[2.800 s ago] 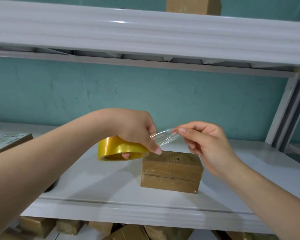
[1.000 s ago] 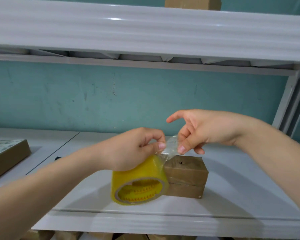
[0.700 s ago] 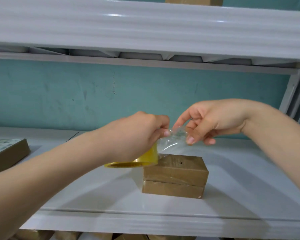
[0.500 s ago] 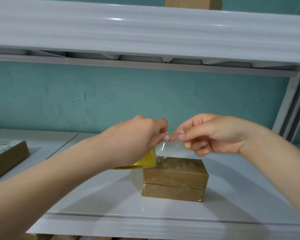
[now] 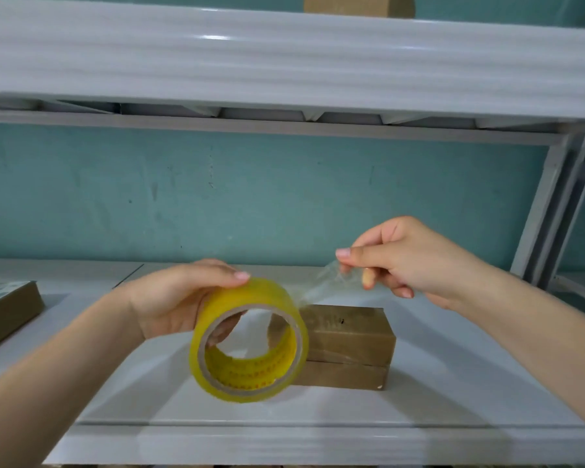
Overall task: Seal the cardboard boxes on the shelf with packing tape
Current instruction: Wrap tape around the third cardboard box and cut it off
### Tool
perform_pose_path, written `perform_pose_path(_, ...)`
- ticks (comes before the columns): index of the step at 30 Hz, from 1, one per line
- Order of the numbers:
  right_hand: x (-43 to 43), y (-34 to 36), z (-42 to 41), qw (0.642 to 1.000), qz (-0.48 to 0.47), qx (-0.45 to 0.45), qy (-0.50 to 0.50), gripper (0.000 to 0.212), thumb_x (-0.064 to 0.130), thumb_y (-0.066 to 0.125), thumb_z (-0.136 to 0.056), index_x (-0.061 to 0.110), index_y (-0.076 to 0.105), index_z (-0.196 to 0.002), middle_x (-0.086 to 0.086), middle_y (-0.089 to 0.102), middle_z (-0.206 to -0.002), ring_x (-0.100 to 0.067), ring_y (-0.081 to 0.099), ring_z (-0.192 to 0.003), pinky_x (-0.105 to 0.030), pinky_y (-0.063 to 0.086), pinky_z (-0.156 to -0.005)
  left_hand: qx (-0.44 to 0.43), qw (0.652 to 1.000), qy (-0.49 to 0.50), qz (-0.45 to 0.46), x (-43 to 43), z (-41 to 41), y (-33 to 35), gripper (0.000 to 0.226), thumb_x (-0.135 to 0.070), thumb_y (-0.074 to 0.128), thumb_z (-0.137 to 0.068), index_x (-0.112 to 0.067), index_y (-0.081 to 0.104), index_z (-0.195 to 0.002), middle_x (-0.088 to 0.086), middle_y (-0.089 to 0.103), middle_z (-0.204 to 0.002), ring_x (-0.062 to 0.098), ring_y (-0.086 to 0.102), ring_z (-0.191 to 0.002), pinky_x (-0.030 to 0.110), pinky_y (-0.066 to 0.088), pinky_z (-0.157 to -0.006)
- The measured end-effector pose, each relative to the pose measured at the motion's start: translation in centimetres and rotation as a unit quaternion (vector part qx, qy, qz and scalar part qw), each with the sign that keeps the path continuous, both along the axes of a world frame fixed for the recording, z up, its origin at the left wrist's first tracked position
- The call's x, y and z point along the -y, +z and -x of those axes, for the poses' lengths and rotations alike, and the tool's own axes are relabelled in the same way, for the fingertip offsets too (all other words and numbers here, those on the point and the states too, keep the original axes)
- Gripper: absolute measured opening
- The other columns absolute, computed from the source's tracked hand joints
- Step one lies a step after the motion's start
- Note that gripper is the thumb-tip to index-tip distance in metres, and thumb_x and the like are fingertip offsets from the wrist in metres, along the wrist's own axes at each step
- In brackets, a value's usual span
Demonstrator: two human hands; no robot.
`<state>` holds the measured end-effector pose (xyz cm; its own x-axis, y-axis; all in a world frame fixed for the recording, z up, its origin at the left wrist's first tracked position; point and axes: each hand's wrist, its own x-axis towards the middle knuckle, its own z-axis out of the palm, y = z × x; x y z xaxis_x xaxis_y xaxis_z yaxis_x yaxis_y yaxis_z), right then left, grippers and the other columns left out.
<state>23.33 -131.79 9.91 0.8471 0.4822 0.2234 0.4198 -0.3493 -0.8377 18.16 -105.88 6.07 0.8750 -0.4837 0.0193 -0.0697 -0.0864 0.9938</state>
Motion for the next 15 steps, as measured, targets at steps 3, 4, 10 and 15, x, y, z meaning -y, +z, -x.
perform_pose_path(3,0.0,-0.2,-0.1,1.0,-0.003,0.019,-0.015,0.022,0.023,0.065,-0.084,0.007,0.068,-0.069,0.006,0.029,-0.03,-0.009,0.02,-0.028,-0.014,0.024,-0.031,-0.013,0.999,-0.014,0.034,-0.9,-0.1,-0.8,0.044,-0.05,0.082,-0.058,-0.01,0.063,-0.057,0.009,0.051,-0.04,0.017,0.049,-0.036,0.02,0.043,-0.043)
perform_pose_path(4,0.0,-0.4,-0.2,0.999,-0.01,0.022,-0.023,0.022,0.022,0.065,-0.084,0.006,0.068,-0.069,0.006,0.028,-0.029,-0.01,0.02,-0.028,-0.015,0.026,-0.032,-0.002,0.999,-0.024,0.023,-1.0,-0.1,-0.8,0.045,-0.052,0.079,-0.063,-0.011,0.063,-0.058,0.008,0.053,-0.041,0.016,0.05,-0.037,0.02,0.043,-0.044)
perform_pose_path(10,0.4,-1.5,-0.8,0.991,0.032,0.1,-0.078,0.023,0.034,0.068,-0.08,0.019,0.073,-0.063,-0.008,0.045,-0.053,-0.012,0.033,-0.043,-0.023,0.03,-0.046,0.084,0.993,0.008,-0.08,-0.5,0.3,0.9,0.046,-0.058,0.072,-0.067,-0.014,0.064,-0.058,0.008,0.06,-0.048,0.013,0.054,-0.042,0.019,0.045,-0.049)
perform_pose_path(15,0.8,-2.3,-1.1,0.993,-0.074,-0.073,-0.052,0.015,0.017,0.067,-0.082,0.007,0.071,-0.072,-0.002,0.068,-0.06,-0.01,0.056,-0.047,-0.021,0.046,-0.043,0.139,0.975,0.044,-0.17,0.8,1.1,2.2,0.038,-0.051,0.067,-0.07,-0.014,0.066,-0.059,0.004,0.062,-0.051,0.01,0.054,-0.046,0.016,0.044,-0.051)
